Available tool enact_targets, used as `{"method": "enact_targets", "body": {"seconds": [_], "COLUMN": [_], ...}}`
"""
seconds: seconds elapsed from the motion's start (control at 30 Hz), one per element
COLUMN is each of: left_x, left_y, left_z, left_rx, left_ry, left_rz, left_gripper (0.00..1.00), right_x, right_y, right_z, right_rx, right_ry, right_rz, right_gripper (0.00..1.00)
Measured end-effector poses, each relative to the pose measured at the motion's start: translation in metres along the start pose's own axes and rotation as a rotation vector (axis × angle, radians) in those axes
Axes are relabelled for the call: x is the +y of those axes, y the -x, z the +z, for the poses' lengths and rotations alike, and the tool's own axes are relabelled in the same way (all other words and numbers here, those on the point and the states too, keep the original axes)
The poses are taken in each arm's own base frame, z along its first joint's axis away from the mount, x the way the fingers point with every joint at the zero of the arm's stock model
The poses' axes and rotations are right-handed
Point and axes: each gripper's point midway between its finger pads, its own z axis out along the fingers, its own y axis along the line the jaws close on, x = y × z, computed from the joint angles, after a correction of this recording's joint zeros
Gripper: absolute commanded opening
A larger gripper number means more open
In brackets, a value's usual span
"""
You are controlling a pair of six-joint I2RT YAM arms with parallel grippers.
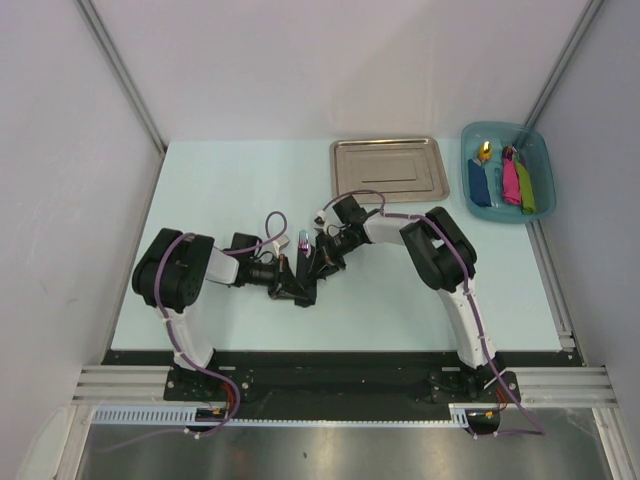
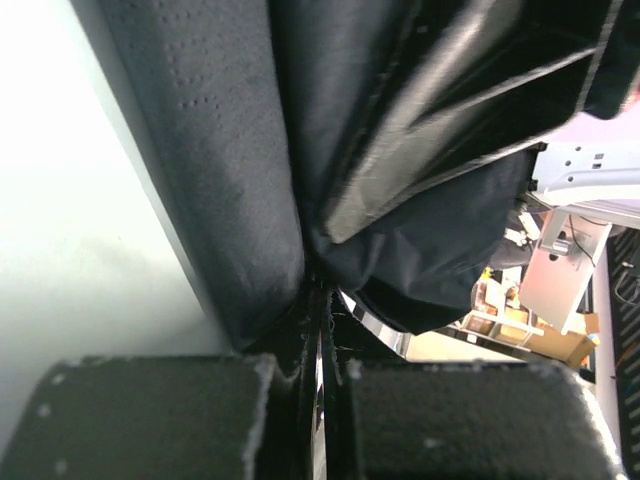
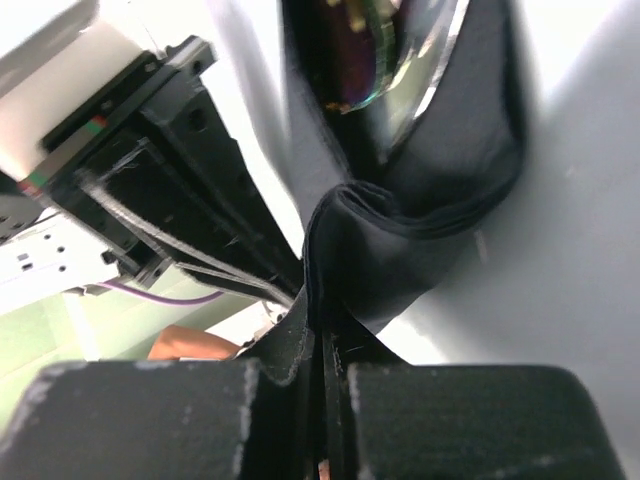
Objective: Place the utensils on the paper napkin and roll it up
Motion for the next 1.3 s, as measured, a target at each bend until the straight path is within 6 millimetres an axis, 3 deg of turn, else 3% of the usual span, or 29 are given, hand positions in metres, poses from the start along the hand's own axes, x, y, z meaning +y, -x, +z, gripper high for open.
{"method": "enact_targets", "body": {"seconds": [0.33, 0.47, 0.7, 1.07, 1.3], "left_x": [-0.003, -0.013, -0.019, -0.002, 0.005], "left_y": [0.005, 0.007, 0.032, 0.065, 0.071], "left_z": [-0.007, -0.014, -0.030, -0.015, -0.011], "left_rx": [-0.037, -0.055, -0.134, -0.204, -0.211], "left_ry": [0.059, 0.065, 0.060, 0.004, 0.005], "left_rz": [0.069, 0.113, 0.134, 0.078, 0.059], "left_gripper": [0.05, 0.06, 0.00, 0.00, 0.00], "right_x": [-0.011, -0.013, -0.014, -0.015, -0.014], "right_y": [0.000, 0.000, -0.001, -0.001, -0.001], "right_z": [0.004, 0.004, 0.004, 0.004, 0.003], "right_rx": [0.005, 0.004, 0.005, 0.005, 0.004], "right_ry": [-0.034, -0.046, -0.051, -0.051, -0.051], "right_rz": [0.001, -0.007, -0.010, -0.024, -0.025], "right_gripper": [0.02, 0.02, 0.01, 0.01, 0.01]}}
